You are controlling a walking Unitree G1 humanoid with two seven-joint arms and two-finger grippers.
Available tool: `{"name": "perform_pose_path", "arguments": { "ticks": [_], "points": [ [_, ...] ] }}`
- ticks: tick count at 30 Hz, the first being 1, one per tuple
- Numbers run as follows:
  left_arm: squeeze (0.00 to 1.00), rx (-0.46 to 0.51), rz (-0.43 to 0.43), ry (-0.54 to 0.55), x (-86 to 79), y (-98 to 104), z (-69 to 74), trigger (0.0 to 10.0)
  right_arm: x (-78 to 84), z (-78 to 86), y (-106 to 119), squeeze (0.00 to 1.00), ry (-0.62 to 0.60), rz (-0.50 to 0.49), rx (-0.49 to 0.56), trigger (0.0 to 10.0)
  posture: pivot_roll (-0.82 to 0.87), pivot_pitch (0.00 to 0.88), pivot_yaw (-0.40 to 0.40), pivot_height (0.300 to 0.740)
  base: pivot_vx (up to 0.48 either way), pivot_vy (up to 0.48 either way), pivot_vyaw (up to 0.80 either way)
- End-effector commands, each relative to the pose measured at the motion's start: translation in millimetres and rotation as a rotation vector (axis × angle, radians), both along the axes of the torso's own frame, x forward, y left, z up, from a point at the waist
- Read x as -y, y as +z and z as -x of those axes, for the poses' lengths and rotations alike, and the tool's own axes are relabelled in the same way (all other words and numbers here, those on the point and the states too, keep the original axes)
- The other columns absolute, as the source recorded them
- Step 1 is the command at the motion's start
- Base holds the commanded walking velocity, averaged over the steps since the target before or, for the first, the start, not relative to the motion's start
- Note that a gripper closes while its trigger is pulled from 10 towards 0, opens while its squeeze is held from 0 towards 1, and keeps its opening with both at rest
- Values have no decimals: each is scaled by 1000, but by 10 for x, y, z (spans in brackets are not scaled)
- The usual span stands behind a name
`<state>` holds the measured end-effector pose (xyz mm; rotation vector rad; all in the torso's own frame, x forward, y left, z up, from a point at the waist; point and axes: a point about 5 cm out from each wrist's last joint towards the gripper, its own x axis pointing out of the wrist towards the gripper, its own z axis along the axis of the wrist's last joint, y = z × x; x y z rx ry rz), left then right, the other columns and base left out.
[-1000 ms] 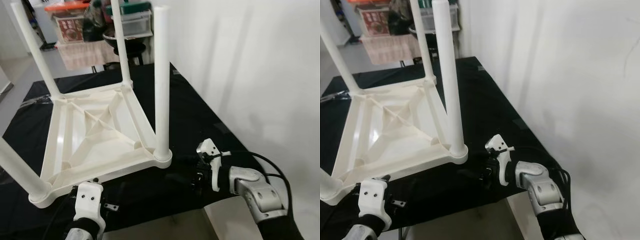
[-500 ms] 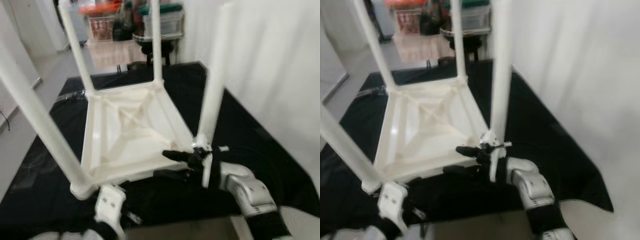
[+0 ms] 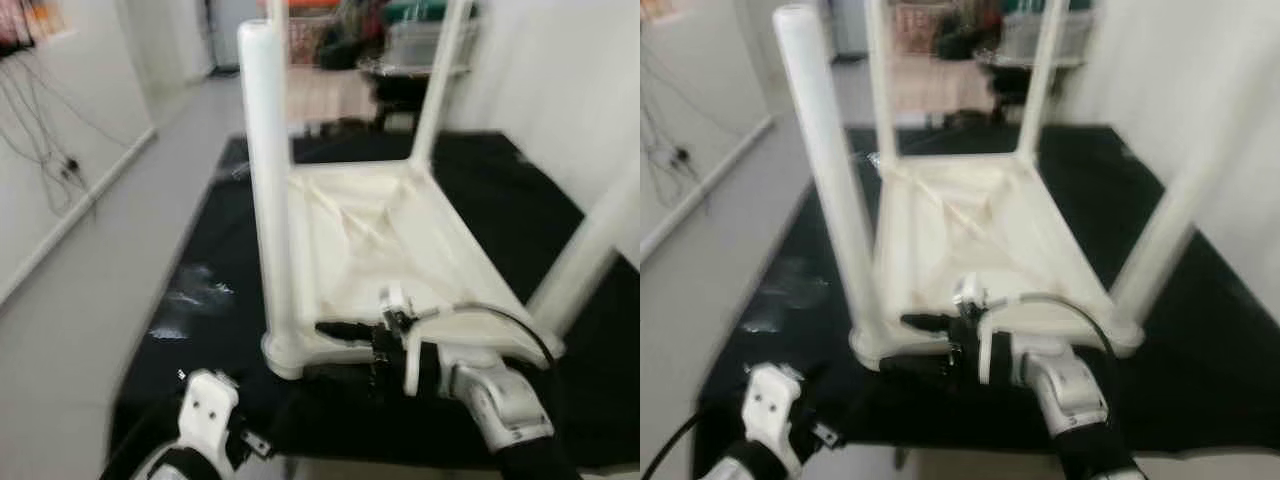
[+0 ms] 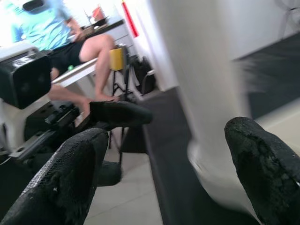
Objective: Building children table
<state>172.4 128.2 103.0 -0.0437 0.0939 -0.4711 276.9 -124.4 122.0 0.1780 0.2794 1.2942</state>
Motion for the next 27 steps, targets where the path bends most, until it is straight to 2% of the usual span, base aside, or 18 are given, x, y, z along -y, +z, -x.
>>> {"name": "perform_pose_path", "arguments": {
  "ticks": [1, 2, 4, 7, 11, 15, 19, 20, 23, 25, 27],
  "points": [
    [0, -7, -10, 13, 8, -27, -19, 10000, -5, -63, -16, 0, -50, 46, 36, 10000, 10, 0, 25, 740, 0, 0, 0],
    [0, -7, -10, 13, 8, -27, -19, 10000, -5, -63, -16, 0, -50, 46, 36, 10000, 10, 0, 25, 740, 0, 0, 0],
    [0, 1, -37, 78, -69, -40, -64, 10000, -29, -137, -17, 0, -103, 64, 58, 10000, 10, 0, 22, 740, 0, 0, 0],
    [0, 21, -30, 152, -162, -12, -118, 10000, -51, -200, 9, 0, -141, 70, 66, 10000, 9, 0, 22, 740, 0, 0, 0],
    [0, 30, -14, 209, -238, -17, -160, 10000, -106, -248, 58, 0, -132, 67, 82, 10000, 4, 0, 22, 740, 0, 0, 0],
    [0, 27, 8, 205, -229, -22, -161, 10000, -142, -257, 78, 0, -101, 56, 89, 10000, 3, 0, 22, 740, 0, 0, 0],
    [0, 23, 19, 139, -171, -44, -151, 10000, -294, -284, 199, 0, 41, 20, 129, 10000, 15, 0, 14, 740, 0, 0, 0],
    [0, 23, 19, 139, -171, -44, -151, 10000, -294, -284, 199, 0, 41, 20, 129, 10000, 15, 0, 14, 740, 0, 0, 0],
    [0, 18, 69, 97, -137, -58, -154, 10000, -489, -339, 325, 0, 152, 28, 200, 10000, 26, 0, 6, 740, 0, 0, 0],
    [0, 19, 79, 95, -135, -58, -156, 10000, -527, -358, 348, 0, 158, 25, 212, 10000, 26, 0, 6, 740, 0, 0, 0],
    [0, 17, 101, 101, -139, -66, -166, 10000, -656, -406, 409, 0, 160, 14, 238, 10000, 31, 0, 4, 740, 0, 0, 0]
  ]
}}
